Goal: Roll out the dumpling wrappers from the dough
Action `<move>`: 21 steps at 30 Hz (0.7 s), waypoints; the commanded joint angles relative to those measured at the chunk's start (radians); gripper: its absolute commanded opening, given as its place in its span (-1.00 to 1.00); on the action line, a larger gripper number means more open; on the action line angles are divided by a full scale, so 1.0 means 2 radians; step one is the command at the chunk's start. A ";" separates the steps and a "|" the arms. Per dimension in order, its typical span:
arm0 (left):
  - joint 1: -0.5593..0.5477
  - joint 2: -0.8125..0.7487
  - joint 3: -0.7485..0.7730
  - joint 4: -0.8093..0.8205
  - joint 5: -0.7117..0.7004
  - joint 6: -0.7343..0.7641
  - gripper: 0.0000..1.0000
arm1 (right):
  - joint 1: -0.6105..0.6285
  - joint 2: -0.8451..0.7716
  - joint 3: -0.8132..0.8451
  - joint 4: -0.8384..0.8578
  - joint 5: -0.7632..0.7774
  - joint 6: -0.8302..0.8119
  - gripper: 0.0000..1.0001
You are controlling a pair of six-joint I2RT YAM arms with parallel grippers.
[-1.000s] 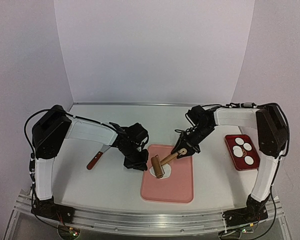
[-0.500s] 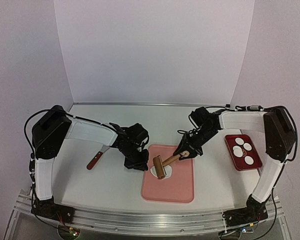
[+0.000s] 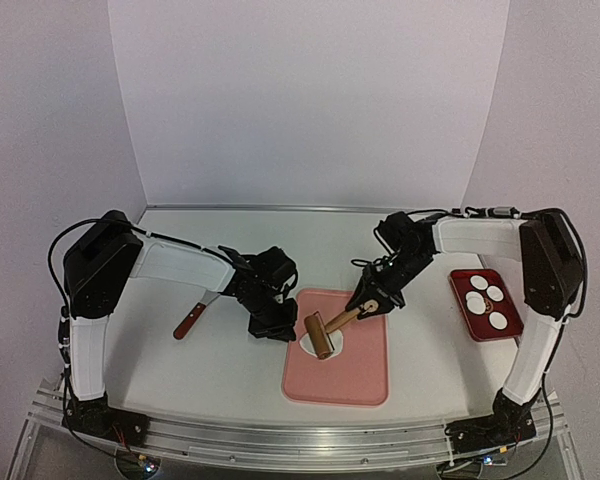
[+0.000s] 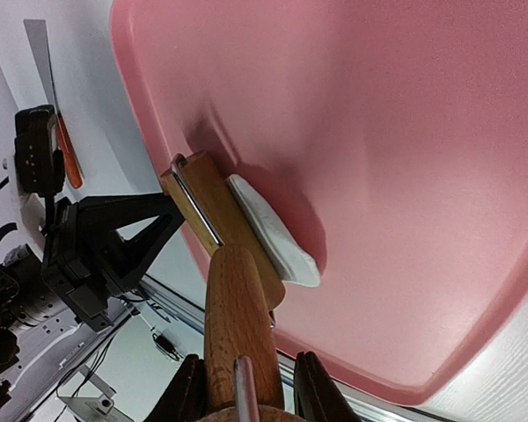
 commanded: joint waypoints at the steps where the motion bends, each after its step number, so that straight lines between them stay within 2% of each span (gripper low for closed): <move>1: 0.005 0.002 -0.004 -0.007 -0.036 -0.008 -1.00 | 0.041 0.089 -0.048 -0.115 0.229 -0.014 -1.00; 5: 0.005 0.006 0.001 -0.008 -0.033 -0.008 -1.00 | 0.054 0.097 -0.054 -0.115 0.226 -0.012 -1.00; 9: 0.005 0.003 -0.003 -0.009 -0.035 -0.012 -1.00 | 0.051 0.070 -0.065 -0.118 0.251 0.000 -1.00; 16: 0.004 -0.007 -0.019 -0.001 -0.040 -0.019 -1.00 | -0.025 -0.001 -0.098 -0.141 0.291 -0.032 -1.00; 21: 0.004 -0.019 -0.033 0.006 -0.044 -0.026 -1.00 | -0.035 -0.003 -0.116 -0.138 0.282 -0.047 -1.00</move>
